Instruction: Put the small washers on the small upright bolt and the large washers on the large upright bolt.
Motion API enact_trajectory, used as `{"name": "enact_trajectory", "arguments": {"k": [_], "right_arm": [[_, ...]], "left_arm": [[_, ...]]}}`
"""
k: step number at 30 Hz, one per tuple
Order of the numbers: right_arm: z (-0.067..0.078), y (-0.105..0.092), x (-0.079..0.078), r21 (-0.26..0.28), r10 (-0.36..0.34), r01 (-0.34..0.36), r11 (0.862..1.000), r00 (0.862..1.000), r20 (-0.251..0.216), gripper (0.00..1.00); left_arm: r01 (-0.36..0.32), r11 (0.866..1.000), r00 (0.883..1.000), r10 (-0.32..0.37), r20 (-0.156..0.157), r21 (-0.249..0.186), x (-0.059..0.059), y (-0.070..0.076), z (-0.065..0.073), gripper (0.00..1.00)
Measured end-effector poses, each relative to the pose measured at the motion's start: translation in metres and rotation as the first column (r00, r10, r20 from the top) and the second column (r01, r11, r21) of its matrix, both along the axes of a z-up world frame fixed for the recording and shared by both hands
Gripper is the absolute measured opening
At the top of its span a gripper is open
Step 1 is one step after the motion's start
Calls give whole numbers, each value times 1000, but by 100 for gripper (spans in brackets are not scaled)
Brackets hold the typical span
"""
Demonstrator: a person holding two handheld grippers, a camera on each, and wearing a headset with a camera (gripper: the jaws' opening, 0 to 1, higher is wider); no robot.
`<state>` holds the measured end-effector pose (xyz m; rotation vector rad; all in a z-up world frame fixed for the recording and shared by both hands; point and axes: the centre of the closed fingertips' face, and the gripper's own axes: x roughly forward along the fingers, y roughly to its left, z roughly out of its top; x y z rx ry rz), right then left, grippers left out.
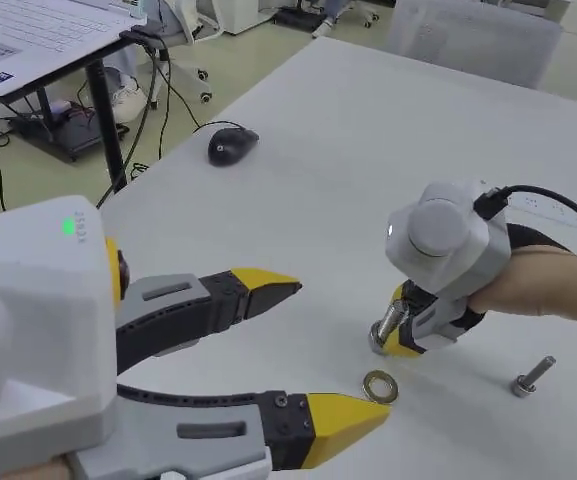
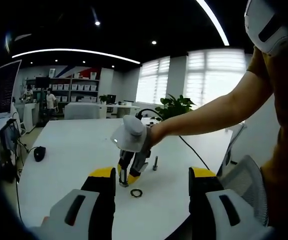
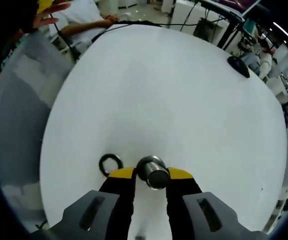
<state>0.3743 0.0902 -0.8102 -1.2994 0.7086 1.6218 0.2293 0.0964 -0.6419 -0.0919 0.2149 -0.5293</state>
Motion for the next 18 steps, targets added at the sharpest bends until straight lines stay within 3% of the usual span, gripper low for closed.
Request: {"name": "enact_trajectory", "arguments": {"k": [18], "right_arm": [[17, -25, 1, 27, -50, 50, 998, 999, 12, 24]], "left_arm": [[11, 1000, 1000, -11, 13, 16, -6, -6, 6, 58]]}}
